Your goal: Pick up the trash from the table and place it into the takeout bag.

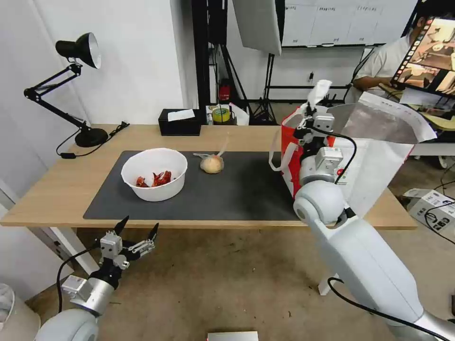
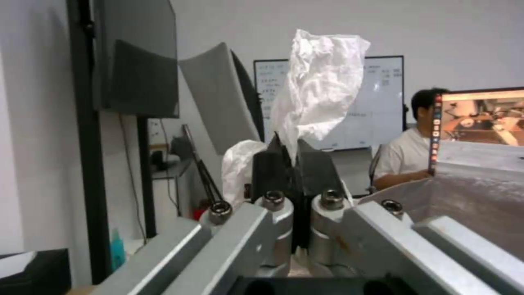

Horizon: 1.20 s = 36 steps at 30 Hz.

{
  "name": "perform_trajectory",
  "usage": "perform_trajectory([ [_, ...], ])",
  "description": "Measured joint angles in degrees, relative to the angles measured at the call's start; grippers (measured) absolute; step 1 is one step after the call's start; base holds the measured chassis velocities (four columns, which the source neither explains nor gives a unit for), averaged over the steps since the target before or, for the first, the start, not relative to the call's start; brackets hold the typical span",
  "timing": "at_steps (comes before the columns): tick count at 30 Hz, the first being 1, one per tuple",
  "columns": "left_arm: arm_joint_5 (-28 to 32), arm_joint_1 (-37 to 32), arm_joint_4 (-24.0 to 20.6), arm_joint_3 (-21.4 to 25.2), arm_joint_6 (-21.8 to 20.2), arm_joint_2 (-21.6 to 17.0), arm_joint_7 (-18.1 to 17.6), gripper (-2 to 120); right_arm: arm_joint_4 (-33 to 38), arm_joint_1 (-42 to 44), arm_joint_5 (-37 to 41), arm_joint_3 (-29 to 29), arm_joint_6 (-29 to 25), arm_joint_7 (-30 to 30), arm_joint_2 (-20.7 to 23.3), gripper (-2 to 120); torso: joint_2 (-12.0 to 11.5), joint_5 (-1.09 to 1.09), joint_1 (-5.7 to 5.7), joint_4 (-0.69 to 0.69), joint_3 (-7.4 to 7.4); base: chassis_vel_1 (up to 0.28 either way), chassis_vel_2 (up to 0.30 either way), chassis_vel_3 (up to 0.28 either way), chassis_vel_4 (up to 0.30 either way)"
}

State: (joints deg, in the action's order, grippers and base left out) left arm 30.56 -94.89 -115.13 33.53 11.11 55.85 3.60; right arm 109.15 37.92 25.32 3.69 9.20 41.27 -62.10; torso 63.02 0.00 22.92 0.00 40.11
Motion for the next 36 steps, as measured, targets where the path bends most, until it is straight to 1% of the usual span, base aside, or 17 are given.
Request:
perform_trajectory([
  [5, -0.2, -0.2, -0.1, -0.1, 0.0, 0.2, 0.0, 100, 0.9, -0.1, 1.1, 0.6, 0.3, 0.4, 0.8, 0, 0.0, 0.00, 0.00, 0.00, 0.00, 0.000, 0.000, 0.000, 0.000],
  [11, -0.3, -0.3, -0.2, -0.1, 0.0, 0.2, 0.0, 100, 2.9, -0.1, 3.7, 1.2, 3.4, 4.6, 1.3, 0, 0.0, 0.00, 0.00, 0.00, 0.00, 0.000, 0.000, 0.000, 0.000],
  [21, -0.3, -0.4, -0.4, -0.1, 0.0, 0.1, 0.0, 100, 3.2, 0.0, 5.5, 1.7, 4.6, 6.3, 1.7, 0, 0.0, 0.00, 0.00, 0.00, 0.00, 0.000, 0.000, 0.000, 0.000],
  [23, -0.3, -0.4, -0.4, -0.1, -0.1, 0.0, 0.0, 100, 3.3, 0.1, 6.0, 1.8, 4.6, 6.4, 1.6, 9, 0.0, 0.00, 0.00, 0.00, 0.00, 0.000, 0.000, 0.000, 0.000],
  [24, -0.3, -0.4, -0.4, -0.1, -0.1, 0.0, 0.0, 100, 3.3, 0.1, 6.0, 1.8, 4.6, 6.4, 1.6, 9, 0.0, 0.00, 0.00, 0.00, 0.00, 0.000, 0.000, 0.000, 0.000],
  [26, -0.3, -0.5, -0.5, -0.1, -0.1, 0.0, 0.0, 100, 3.3, 0.1, 6.2, 1.9, 4.6, 6.3, 1.6, 17, 0.0, 0.00, 0.00, 0.00, 0.00, 0.000, 0.000, 0.000, 0.000],
  [27, -0.3, -0.6, -0.7, -0.1, -0.1, 0.0, 0.0, 100, 3.3, 0.1, 6.3, 1.9, 4.6, 6.3, 1.5, 24, 0.0, 0.00, 0.00, 0.00, 0.00, 0.000, 0.000, 0.000, 0.000],
  [28, -0.3, -0.6, -0.7, -0.1, -0.1, 0.0, 0.0, 100, 3.3, 0.1, 6.3, 1.9, 4.6, 6.3, 1.5, 24, 0.0, 0.00, 0.00, 0.00, 0.00, 0.000, 0.000, 0.000, 0.000],
  [29, -0.3, -0.7, -0.7, -0.1, -0.1, 0.0, 0.0, 100, 3.4, 0.1, 6.5, 2.0, 4.6, 6.2, 1.5, 26, 0.0, 0.00, 0.00, 0.00, 0.00, 0.000, 0.000, 0.000, 0.000],
  [30, -0.3, -0.8, -0.9, 0.0, -0.2, 0.0, 0.0, 100, 3.5, 0.0, 6.5, 2.0, 4.6, 6.2, 1.5, 33, 0.0, -0.01, 0.00, 0.00, 0.00, 0.000, 0.000, 0.000, 0.000],
  [31, -0.3, -0.8, -0.9, 0.0, -0.2, 0.0, 0.0, 100, 3.5, 0.0, 6.5, 2.0, 4.6, 6.2, 1.5, 33, 0.0, -0.01, 0.00, 0.00, 0.00, 0.000, 0.000, 0.000, 0.000],
  [32, -0.3, -0.9, -1.0, 0.1, -0.2, -0.1, 0.0, 100, 3.6, -0.1, 6.6, 2.0, 4.6, 6.2, 1.6, 37, 0.0, -0.01, 0.00, 0.00, 0.00, 0.000, 0.000, 0.000, 0.000],
  [33, -0.2, -1.0, -1.1, 0.2, -0.2, -0.2, 0.0, 100, 3.6, -0.3, 6.7, 2.1, 4.6, 6.1, 1.6, 43, 0.0, -0.01, 0.00, 0.00, 0.00, 0.000, 0.000, 0.000, 0.000],
  [34, -0.2, -1.0, -1.1, 0.2, -0.2, -0.2, 0.0, 100, 3.6, -0.3, 6.7, 2.1, 4.6, 6.1, 1.6, 43, 0.0, -0.01, 0.00, 0.00, 0.00, 0.000, 0.000, 0.000, 0.000],
  [36, -0.1, -1.1, -1.3, 0.5, -0.2, -0.4, 0.0, 100, 3.6, -0.4, 6.8, 2.1, 4.7, 6.1, 1.7, 53, 0.0, 0.00, 0.00, 0.00, 0.00, 0.000, 0.000, 0.000, 0.000],
])
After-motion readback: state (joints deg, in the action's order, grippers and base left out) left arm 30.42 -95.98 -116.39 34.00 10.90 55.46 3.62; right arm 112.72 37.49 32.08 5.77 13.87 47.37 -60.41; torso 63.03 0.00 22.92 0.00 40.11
